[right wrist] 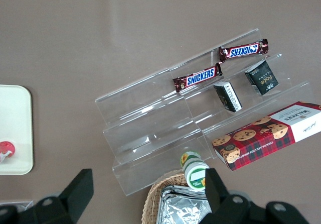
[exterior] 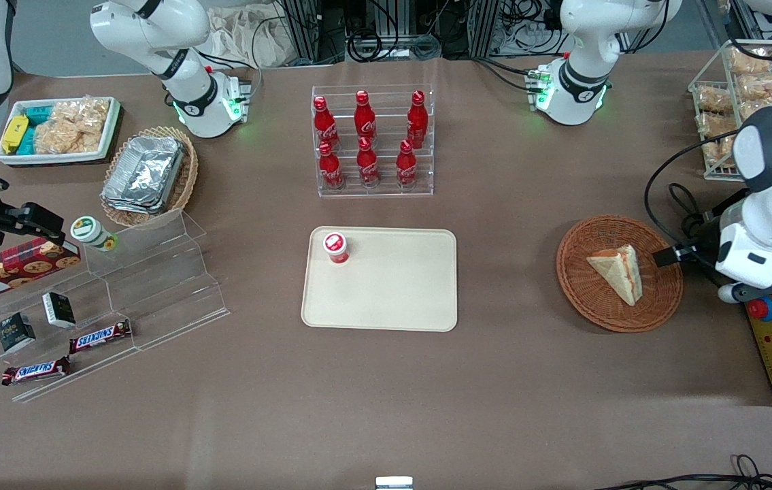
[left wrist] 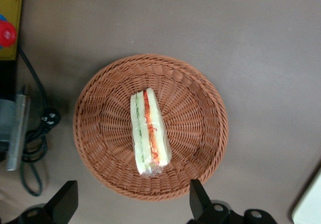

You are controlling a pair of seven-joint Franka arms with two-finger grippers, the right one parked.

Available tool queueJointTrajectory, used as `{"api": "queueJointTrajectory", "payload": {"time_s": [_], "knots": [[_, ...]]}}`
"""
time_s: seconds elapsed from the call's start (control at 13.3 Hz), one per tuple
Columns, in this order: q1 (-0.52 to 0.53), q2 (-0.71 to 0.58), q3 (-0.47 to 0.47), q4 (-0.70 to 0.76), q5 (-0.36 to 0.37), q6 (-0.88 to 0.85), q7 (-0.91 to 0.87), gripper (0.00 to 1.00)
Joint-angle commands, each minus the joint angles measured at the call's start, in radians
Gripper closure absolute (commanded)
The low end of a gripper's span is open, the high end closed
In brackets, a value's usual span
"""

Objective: Place sandwich from basket to tray
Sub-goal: 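Move the left gripper over the wrapped sandwich in the wicker basket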

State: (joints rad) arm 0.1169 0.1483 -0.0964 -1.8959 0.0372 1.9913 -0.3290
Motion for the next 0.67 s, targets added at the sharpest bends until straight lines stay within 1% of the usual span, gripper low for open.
{"api": "queueJointTrajectory", "payload": {"time_s": [0.0, 0.15, 0.22, 0.45, 0.6], "knots": [[0.003, -0.041, -0.008, -0.153, 0.016, 0.143, -0.126, 0.0], [0.004, -0.044, -0.006, -0.244, 0.016, 0.249, -0.249, 0.0], [0.004, -0.038, -0.008, -0.265, 0.016, 0.267, -0.309, 0.0], [0.004, -0.006, -0.006, -0.27, 0.015, 0.276, -0.353, 0.0], [0.004, 0.025, -0.006, -0.287, 0.018, 0.332, -0.386, 0.0]]}}
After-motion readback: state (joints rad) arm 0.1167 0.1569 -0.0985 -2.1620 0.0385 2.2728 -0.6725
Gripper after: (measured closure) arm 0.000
